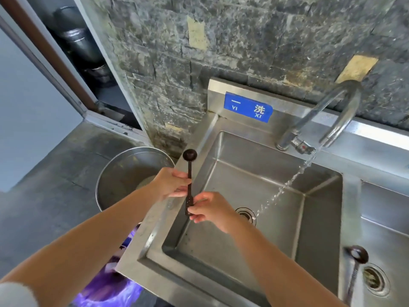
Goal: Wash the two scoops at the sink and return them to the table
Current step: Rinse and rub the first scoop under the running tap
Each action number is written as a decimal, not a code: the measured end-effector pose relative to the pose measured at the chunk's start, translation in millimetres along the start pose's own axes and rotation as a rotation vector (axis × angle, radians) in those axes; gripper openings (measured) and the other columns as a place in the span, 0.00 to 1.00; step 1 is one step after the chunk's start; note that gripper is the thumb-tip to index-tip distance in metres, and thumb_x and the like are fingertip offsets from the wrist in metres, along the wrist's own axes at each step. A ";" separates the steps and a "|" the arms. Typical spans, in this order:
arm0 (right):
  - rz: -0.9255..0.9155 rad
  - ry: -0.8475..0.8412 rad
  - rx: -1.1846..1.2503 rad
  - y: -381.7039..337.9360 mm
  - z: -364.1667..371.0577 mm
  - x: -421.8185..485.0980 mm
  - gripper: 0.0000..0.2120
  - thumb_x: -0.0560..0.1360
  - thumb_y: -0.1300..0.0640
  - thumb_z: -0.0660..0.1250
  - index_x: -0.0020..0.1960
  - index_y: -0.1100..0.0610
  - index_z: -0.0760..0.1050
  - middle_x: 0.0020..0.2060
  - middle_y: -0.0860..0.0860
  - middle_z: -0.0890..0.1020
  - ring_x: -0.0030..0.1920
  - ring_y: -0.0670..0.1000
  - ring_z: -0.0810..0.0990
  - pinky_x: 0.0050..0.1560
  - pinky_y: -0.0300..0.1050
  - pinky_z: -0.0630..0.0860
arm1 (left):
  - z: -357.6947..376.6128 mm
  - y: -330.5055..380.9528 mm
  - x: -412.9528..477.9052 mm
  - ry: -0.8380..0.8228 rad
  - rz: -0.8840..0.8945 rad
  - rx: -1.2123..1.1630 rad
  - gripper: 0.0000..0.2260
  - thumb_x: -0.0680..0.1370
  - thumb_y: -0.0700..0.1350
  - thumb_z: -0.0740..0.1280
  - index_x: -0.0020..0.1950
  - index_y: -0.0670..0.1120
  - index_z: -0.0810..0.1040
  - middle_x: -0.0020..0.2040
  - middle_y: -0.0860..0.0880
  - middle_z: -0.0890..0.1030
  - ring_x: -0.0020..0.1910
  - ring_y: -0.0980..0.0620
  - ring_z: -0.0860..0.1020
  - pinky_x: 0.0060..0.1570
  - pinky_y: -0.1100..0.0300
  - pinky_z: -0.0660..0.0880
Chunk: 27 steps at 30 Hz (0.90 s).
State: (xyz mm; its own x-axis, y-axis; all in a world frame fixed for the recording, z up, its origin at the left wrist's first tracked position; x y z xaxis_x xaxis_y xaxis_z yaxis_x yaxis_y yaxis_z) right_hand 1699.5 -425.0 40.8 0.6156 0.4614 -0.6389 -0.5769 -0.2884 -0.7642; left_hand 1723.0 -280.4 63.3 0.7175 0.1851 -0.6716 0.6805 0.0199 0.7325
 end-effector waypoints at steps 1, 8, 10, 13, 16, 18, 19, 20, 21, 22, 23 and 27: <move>0.036 0.020 0.033 5.2 9.9 11.7 0.09 0.70 0.71 0.74 0.46 0.61 0.77 0.38 0.58 0.85 0.34 0.54 0.86 0.36 0.42 0.82 | -9.3 -5.9 11.0 -0.005 -0.015 0.039 0.05 0.73 0.34 0.73 0.48 0.40 0.83 0.40 0.40 0.82 0.31 0.52 0.82 0.33 0.60 0.82; 0.229 0.208 0.188 43.2 36.7 64.1 0.09 0.69 0.73 0.74 0.42 0.64 0.76 0.44 0.61 0.84 0.38 0.57 0.87 0.36 0.41 0.82 | -20.7 -21.1 72.4 -0.054 0.011 0.400 0.06 0.73 0.38 0.74 0.47 0.46 0.84 0.40 0.46 0.85 0.35 0.51 0.85 0.36 0.60 0.82; 0.262 0.233 0.222 50.5 36.4 70.8 0.09 0.69 0.73 0.74 0.41 0.64 0.76 0.44 0.63 0.83 0.38 0.59 0.86 0.35 0.42 0.83 | -17.0 -18.4 81.7 -0.059 0.078 0.535 0.03 0.73 0.38 0.73 0.41 0.45 0.85 0.37 0.46 0.85 0.32 0.51 0.85 0.35 0.59 0.82; 0.279 0.260 0.189 55.2 33.0 79.1 0.10 0.69 0.73 0.74 0.40 0.63 0.74 0.42 0.62 0.82 0.41 0.63 0.85 0.40 0.51 0.85 | -11.9 -12.9 89.2 -0.053 0.184 0.766 0.13 0.72 0.41 0.71 0.27 0.47 0.76 0.28 0.49 0.79 0.32 0.48 0.82 0.37 0.60 0.80; 0.259 0.319 0.003 52.4 25.0 83.1 0.10 0.68 0.69 0.76 0.40 0.60 0.75 0.42 0.59 0.83 0.45 0.63 0.86 0.49 0.57 0.83 | -4.2 -9.1 91.1 -0.018 0.269 0.930 0.15 0.73 0.45 0.70 0.28 0.50 0.72 0.29 0.53 0.73 0.32 0.51 0.75 0.29 0.66 0.65; 0.251 0.352 -0.126 49.6 21.4 83.0 0.09 0.68 0.64 0.77 0.41 0.58 0.76 0.43 0.59 0.86 0.42 0.58 0.87 0.49 0.54 0.83 | 0.3 -7.5 91.7 -0.006 0.311 0.995 0.12 0.74 0.46 0.70 0.31 0.47 0.75 0.32 0.51 0.75 0.31 0.53 0.74 0.29 0.64 0.65; 0.252 0.360 -0.133 50.4 21.4 82.8 0.09 0.69 0.63 0.77 0.40 0.57 0.77 0.41 0.58 0.86 0.39 0.56 0.87 0.46 0.51 0.84 | 0.9 -7.0 92.3 -0.003 0.318 1.011 0.10 0.74 0.46 0.70 0.34 0.46 0.77 0.34 0.50 0.77 0.32 0.52 0.75 0.29 0.63 0.67; 0.255 0.361 -0.119 51.4 22.5 83.7 0.08 0.69 0.63 0.76 0.40 0.56 0.77 0.38 0.56 0.86 0.35 0.53 0.87 0.42 0.47 0.85 | 0.2 -6.6 92.7 0.002 0.320 1.023 0.08 0.74 0.46 0.70 0.37 0.44 0.79 0.35 0.48 0.78 0.34 0.50 0.76 0.32 0.61 0.71; 0.259 0.361 -0.114 51.5 24.0 84.1 0.07 0.70 0.63 0.75 0.40 0.56 0.78 0.35 0.56 0.85 0.32 0.51 0.86 0.38 0.44 0.84 | -0.7 -6.3 92.9 0.005 0.321 1.040 0.08 0.74 0.46 0.70 0.39 0.44 0.79 0.37 0.47 0.78 0.37 0.47 0.78 0.34 0.58 0.73; 0.257 0.367 -0.130 50.7 24.6 85.3 0.05 0.72 0.63 0.74 0.41 0.56 0.79 0.34 0.56 0.85 0.32 0.51 0.86 0.37 0.42 0.84 | -0.8 -6.2 93.3 0.002 0.329 1.072 0.08 0.74 0.47 0.70 0.39 0.43 0.79 0.37 0.47 0.78 0.39 0.45 0.78 0.36 0.57 0.73; 0.250 0.376 -0.172 49.6 24.5 86.9 0.03 0.73 0.62 0.72 0.41 0.56 0.80 0.34 0.56 0.85 0.34 0.53 0.87 0.39 0.43 0.84 | -0.9 -5.7 93.0 0.003 0.338 1.104 0.09 0.74 0.48 0.70 0.40 0.44 0.78 0.37 0.47 0.77 0.39 0.44 0.78 0.36 0.56 0.72; 0.226 0.395 -0.252 45.9 18.3 84.7 0.10 0.76 0.61 0.66 0.37 0.54 0.81 0.35 0.56 0.86 0.35 0.53 0.87 0.43 0.48 0.85 | -0.9 -3.6 88.2 0.030 0.343 1.134 0.09 0.75 0.50 0.71 0.43 0.44 0.78 0.33 0.50 0.70 0.38 0.45 0.75 0.36 0.56 0.71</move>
State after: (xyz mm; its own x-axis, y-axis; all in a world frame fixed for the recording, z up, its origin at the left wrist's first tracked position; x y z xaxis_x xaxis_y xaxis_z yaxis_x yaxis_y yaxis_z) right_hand 1715.3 -383.8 -46.8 0.6742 0.0264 -0.7381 -0.6019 -0.5595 -0.5698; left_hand 1783.8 -263.3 1.6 0.8946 0.0340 -0.4455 0.2072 -0.9150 0.3462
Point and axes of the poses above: each hand's wrist, its own x-axis towards the middle knuckle, its own z-axis out of the palm, y = z × x, the point moved 10 cm from there along x, towards the middle knuckle
